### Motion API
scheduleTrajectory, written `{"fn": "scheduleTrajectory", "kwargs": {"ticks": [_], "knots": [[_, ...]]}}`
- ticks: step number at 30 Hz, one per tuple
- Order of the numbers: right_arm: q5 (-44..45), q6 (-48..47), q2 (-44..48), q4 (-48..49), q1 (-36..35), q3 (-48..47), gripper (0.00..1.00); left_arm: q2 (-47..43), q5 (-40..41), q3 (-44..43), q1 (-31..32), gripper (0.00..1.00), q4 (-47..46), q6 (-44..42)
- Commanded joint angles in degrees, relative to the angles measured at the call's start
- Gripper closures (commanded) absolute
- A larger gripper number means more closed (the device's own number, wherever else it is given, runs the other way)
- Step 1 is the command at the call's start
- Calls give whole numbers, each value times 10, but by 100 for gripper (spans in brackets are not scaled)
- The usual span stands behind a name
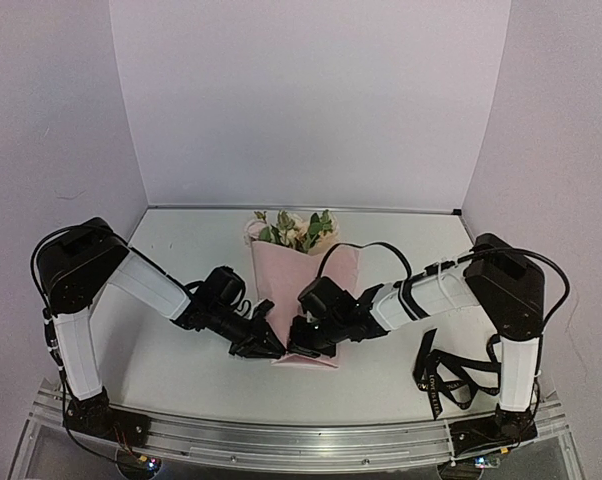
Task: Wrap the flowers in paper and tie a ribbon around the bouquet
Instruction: Press the fold line of the folded wrapping paper.
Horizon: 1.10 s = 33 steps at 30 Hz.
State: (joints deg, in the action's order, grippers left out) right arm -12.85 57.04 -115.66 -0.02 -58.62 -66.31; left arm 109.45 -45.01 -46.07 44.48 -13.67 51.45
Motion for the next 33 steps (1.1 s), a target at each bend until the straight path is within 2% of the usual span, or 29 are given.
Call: {"fn": "scheduleTrajectory", "kwargs": {"ticks": [1, 6, 14, 20, 33], "knots": [[-9, 25, -23, 10, -2, 23, 98, 5, 37, 17, -12, 81, 20, 20], [-9, 40, -31, 2, -2, 39, 100, -2, 48, 10, -35, 77, 9, 33], [-13, 44, -34, -21, -2, 44, 100, 45, 32, -3, -79, 76, -45, 57], [-14, 42, -31, -27, -1, 50, 100, 75, 27, -50, -109, 74, -53, 63], [-19, 38, -29, -29, -1, 57, 100, 140, 45, -169, -181, 73, -9, 66]]}}
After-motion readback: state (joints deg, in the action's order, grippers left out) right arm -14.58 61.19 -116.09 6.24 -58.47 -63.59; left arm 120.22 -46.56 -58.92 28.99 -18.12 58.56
